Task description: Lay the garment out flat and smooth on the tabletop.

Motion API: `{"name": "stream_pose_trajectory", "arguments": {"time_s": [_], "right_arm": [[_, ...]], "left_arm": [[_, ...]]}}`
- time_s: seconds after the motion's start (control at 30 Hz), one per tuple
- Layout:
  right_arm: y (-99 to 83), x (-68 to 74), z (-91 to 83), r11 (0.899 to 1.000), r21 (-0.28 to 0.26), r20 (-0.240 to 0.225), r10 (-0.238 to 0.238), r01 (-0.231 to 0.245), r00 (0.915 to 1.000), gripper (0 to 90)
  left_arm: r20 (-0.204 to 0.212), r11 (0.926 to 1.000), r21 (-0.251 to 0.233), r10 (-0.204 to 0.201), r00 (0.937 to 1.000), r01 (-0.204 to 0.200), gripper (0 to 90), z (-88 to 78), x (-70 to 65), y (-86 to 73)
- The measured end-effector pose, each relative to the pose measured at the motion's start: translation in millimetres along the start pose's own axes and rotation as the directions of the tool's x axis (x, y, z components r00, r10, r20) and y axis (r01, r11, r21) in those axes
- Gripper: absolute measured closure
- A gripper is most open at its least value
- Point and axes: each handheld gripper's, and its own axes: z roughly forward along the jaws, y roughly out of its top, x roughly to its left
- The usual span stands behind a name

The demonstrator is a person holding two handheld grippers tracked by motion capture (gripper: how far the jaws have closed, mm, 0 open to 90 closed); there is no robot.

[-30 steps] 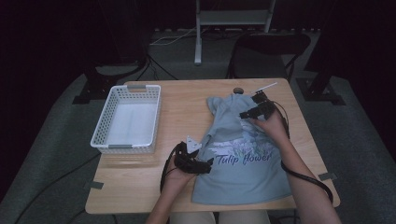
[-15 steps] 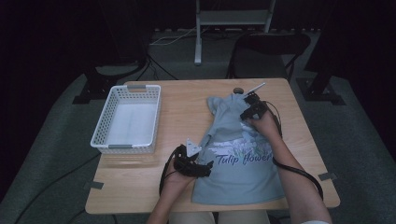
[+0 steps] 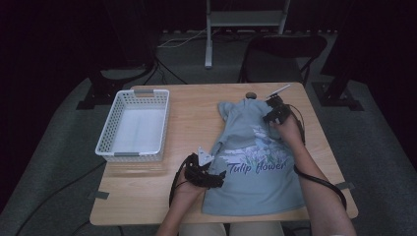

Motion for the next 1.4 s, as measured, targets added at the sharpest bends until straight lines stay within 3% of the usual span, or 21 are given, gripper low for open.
{"name": "stream_pose_trajectory", "arguments": {"time_s": [0.23,0.43,0.63,1.03,1.4], "right_arm": [[-9.7,-23.0,-18.7,0.998,-0.040,0.014,0.050,-0.050,0.9986,84.8],[-17.3,-40.0,-32.0,0.993,-0.068,0.029,0.094,-0.092,0.9952,84.8],[-24.4,-59.9,-41.7,0.989,-0.078,0.057,0.129,-0.125,0.9900,84.7],[-36.2,-96.6,-41.6,0.968,-0.088,0.092,0.243,-0.236,0.9656,84.1],[-42.4,-120.1,-42.0,0.956,-0.101,0.138,0.289,-0.277,0.9475,80.6]], "left_arm": [[0.000,1.0000,-0.006,-0.001,1.0000,0.001,12.5,0.4,-2.1,2.0],[-0.002,0.9993,-0.037,0.009,1.0000,-0.009,12.5,-2.8,-2.5,2.1],[0.005,0.9996,-0.021,0.016,0.9999,-0.016,12.5,-2.7,-1.2,-0.5],[0.007,0.9996,-0.009,0.027,0.9996,-0.027,12.5,-0.2,-4.6,-0.8],[0.010,0.9995,-0.013,0.029,0.9995,-0.029,12.5,-2.0,-3.5,-1.0]]}}
